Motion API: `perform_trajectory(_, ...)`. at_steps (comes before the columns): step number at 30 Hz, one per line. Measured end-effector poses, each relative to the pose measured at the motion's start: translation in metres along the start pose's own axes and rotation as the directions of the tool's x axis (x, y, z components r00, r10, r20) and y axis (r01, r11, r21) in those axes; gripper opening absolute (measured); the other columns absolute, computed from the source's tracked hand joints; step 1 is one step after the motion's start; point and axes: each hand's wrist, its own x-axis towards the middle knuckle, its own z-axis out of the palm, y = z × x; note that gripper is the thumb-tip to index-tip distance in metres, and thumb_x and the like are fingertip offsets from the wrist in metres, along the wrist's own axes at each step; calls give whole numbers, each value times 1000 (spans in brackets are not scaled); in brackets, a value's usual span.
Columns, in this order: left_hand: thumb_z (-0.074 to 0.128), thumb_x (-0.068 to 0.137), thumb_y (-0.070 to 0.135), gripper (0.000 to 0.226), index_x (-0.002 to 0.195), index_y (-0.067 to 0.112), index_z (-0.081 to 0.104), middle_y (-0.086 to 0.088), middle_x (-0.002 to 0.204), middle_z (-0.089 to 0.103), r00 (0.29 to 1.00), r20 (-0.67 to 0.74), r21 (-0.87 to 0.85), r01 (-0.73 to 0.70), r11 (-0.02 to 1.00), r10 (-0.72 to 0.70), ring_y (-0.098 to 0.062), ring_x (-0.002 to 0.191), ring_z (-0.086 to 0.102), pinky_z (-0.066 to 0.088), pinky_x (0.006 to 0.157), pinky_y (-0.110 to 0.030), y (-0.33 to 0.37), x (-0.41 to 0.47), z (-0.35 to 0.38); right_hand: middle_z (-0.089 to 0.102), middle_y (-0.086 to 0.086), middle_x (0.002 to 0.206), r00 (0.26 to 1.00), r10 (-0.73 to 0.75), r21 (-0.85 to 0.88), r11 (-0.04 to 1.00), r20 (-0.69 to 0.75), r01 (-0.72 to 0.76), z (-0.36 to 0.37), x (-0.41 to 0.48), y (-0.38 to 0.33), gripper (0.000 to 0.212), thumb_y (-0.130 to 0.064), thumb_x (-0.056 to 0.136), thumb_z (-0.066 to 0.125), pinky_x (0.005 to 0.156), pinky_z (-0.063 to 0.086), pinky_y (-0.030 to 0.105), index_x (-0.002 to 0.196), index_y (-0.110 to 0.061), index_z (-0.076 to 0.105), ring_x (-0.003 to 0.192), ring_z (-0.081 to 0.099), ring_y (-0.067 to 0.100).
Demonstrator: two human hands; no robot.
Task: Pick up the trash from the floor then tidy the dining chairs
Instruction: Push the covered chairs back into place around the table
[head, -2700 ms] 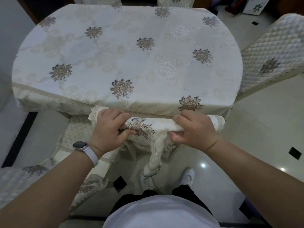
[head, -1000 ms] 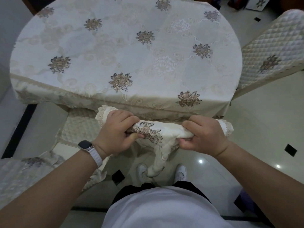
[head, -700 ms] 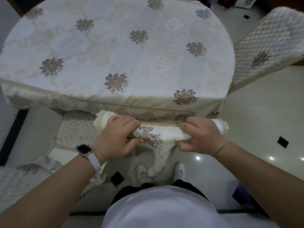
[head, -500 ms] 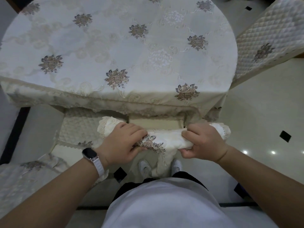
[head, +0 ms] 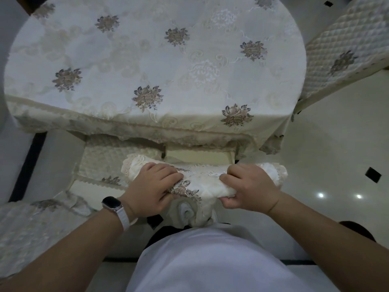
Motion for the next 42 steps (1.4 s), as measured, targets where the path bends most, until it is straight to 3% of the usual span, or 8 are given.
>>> perform_trajectory(6,62,85,44,42,120,20,60,2,114,64,997,36,-17,65,998,-65,-20,103,58,41,90,-40,4,-1,-3,52,4,70,997,45,85,995,67,-51,-3,0,-3,29,-38,68,67,48,40,33,78,-10,67,57,43,23)
perform_trajectory(11,62,89,53,51,123,15,66,0,124,66,981,-44,-85,183,979,-188,-18,114,60,40,103,-37,11,-13,-11,65,6,95,990,4,214,976,138,-33,-24,22,-11,41,-43,81,62,62,52,35,105,-10,70,78,62,25)
perform_trajectory(14,63,90,46,47,121,11,69,-3,127,65,926,-151,-93,334,938,-345,-19,119,59,44,103,-40,13,-30,-19,67,2,106,996,36,199,979,87,-53,-34,57,-21,44,-46,87,55,65,54,29,113,-13,69,91,63,20)
perform_trajectory(20,60,91,38,41,118,9,70,-7,123,67,811,-286,43,543,839,-510,-24,112,63,50,94,-47,-5,-75,-51,65,-1,112,971,-59,203,979,231,11,-15,114,-45,49,-51,90,48,74,51,29,118,-16,66,96,61,18)
perform_trajectory(25,56,92,37,42,120,8,69,-10,122,67,686,-361,136,709,692,-632,-29,110,64,50,93,-46,-34,-120,-77,66,0,108,960,-154,205,973,232,106,6,160,-82,48,-51,87,50,67,49,27,113,-15,68,89,63,20)
perform_trajectory(31,53,90,35,42,118,7,67,-14,120,66,531,-421,204,846,493,-735,-34,103,64,51,87,-45,-73,-193,-108,66,5,109,935,-280,285,935,218,213,43,219,-147,47,-46,86,57,75,55,36,114,-10,68,96,63,23)
perform_trajectory(38,52,88,37,42,117,10,68,-14,121,65,284,-489,208,956,206,-825,-35,105,62,47,86,-45,-96,-293,-145,65,4,105,863,-458,361,858,213,367,93,260,-252,42,-44,84,60,69,50,30,107,-10,68,86,61,21)
perform_trajectory(42,51,85,38,43,112,12,70,-14,117,67,140,-509,155,985,70,-850,-35,103,64,48,84,-44,-97,-337,-155,64,5,100,817,-523,441,810,242,388,116,266,-302,43,-46,85,55,66,53,36,104,-9,67,83,61,24)
